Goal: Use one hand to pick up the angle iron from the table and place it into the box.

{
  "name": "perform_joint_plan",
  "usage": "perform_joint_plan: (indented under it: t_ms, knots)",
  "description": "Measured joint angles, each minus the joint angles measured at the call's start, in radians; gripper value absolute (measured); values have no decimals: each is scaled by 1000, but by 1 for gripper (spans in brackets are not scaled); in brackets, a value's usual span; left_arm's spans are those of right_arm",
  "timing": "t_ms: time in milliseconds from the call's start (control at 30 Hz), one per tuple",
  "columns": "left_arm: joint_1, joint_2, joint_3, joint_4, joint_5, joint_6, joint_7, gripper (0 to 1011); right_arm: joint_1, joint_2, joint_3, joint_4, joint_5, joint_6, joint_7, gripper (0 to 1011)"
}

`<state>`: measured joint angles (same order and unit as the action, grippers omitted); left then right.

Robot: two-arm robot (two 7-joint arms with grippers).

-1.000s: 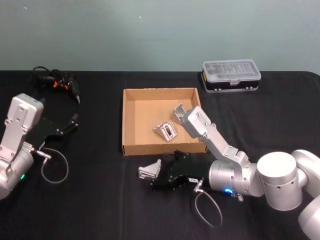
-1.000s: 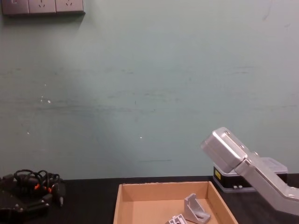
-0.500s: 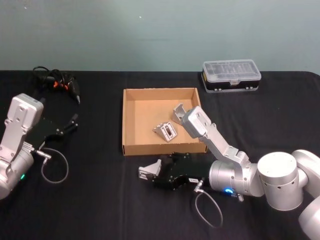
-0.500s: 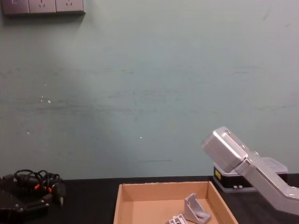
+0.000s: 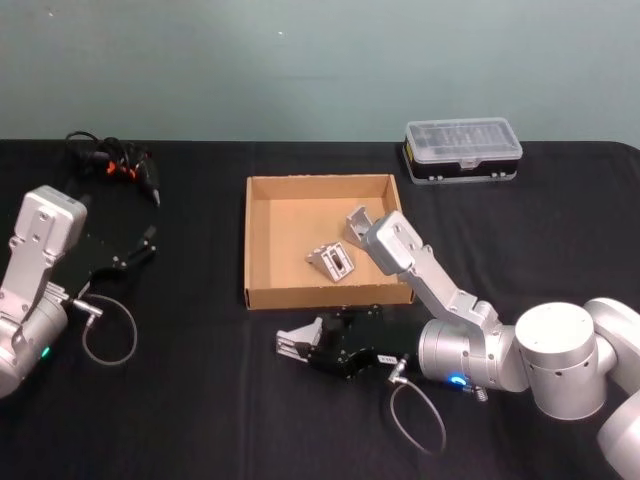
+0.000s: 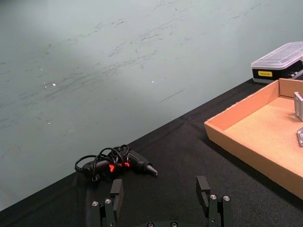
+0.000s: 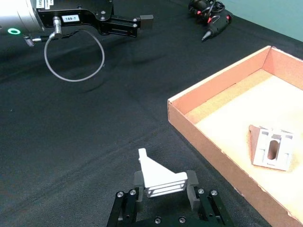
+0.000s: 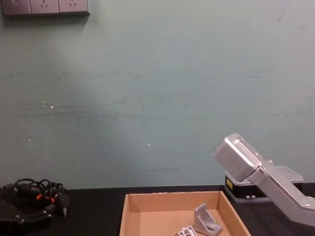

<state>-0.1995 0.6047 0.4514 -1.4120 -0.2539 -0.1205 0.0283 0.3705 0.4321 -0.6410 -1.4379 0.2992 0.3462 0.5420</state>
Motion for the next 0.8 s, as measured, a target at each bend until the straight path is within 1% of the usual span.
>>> perform_joint_plan:
  t_ms: [200,500,600,633,733,767,800]
  knots:
    - [0,0,0,0,0,0,0,1011,0,2,0,-5,1,-1,1,538]
    - [0,0,0,0,0,0,0,1011,2,18,37,-84,34,1,4,537]
    - [0,0,0,0,0,0,0,1011,24,19,45,-100,40,2,3,538]
    - [0,0,0,0,0,0,0,1011,39,16,45,-99,40,3,3,538]
    - [0,0,0,0,0,0,0,1011,68,5,45,-86,39,10,0,538]
    - [0,0,0,0,0,0,0,1011,90,-6,42,-73,38,18,-6,537]
    - [0,0,0,0,0,0,0,1011,99,-13,40,-65,36,25,-9,538]
